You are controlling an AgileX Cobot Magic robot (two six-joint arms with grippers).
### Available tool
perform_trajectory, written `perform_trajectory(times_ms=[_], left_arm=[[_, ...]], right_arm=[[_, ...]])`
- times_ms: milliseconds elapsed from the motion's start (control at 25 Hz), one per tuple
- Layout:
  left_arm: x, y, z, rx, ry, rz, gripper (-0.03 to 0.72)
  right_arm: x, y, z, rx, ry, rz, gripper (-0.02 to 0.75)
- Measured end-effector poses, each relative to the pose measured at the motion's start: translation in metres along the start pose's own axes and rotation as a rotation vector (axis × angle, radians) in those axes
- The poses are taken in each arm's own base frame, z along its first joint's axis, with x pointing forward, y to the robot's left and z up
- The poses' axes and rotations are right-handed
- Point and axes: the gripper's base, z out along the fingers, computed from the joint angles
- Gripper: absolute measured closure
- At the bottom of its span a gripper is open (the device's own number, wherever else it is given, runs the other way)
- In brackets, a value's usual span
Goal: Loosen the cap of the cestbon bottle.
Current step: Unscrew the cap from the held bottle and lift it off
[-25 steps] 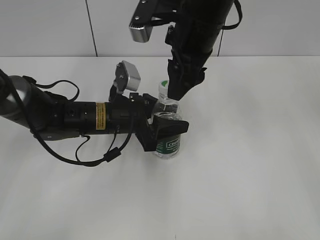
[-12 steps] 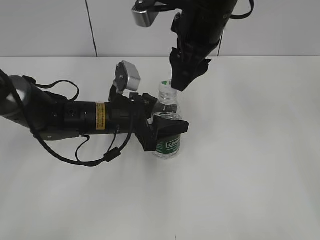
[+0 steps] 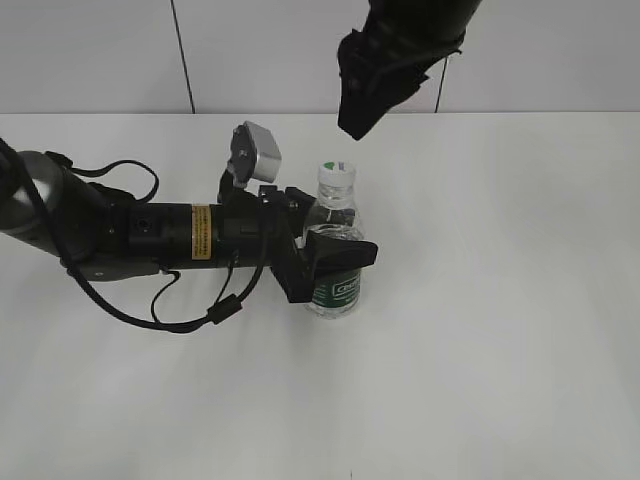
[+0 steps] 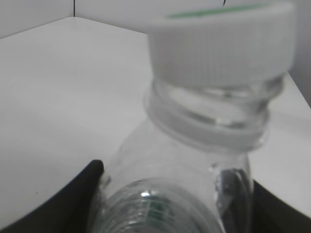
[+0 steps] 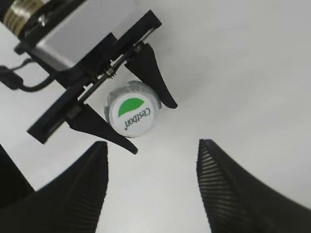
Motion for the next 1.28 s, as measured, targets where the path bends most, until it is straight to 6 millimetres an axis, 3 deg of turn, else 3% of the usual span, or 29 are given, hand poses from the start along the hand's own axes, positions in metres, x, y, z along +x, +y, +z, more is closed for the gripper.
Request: perform_trajectory(times_ms=[320, 600, 1000, 1280], left_arm=[[0.000, 0.000, 0.000, 0.000, 0.000, -0.004, 0.254], [0.000, 0.000, 0.000, 0.000, 0.000, -0.005, 0.254], [0.000, -0.001, 0.000, 0.006, 0.004, -0.003, 0.254], [0.000, -0.001, 0.000, 0.007, 0.005, -0.001, 0.254]], right_arm=[[0.000, 0.001, 0.000, -0.007, -0.001, 0.575, 0.297], [-0.001, 0.001, 0.000, -0.010, -0.007, 0.844, 0.297], [-0.004, 0.000, 0.033, -0.080, 0.060, 0.989, 0.297], [-0.006, -0.002, 0.040, -0.077, 0.048, 1.007, 0.297]])
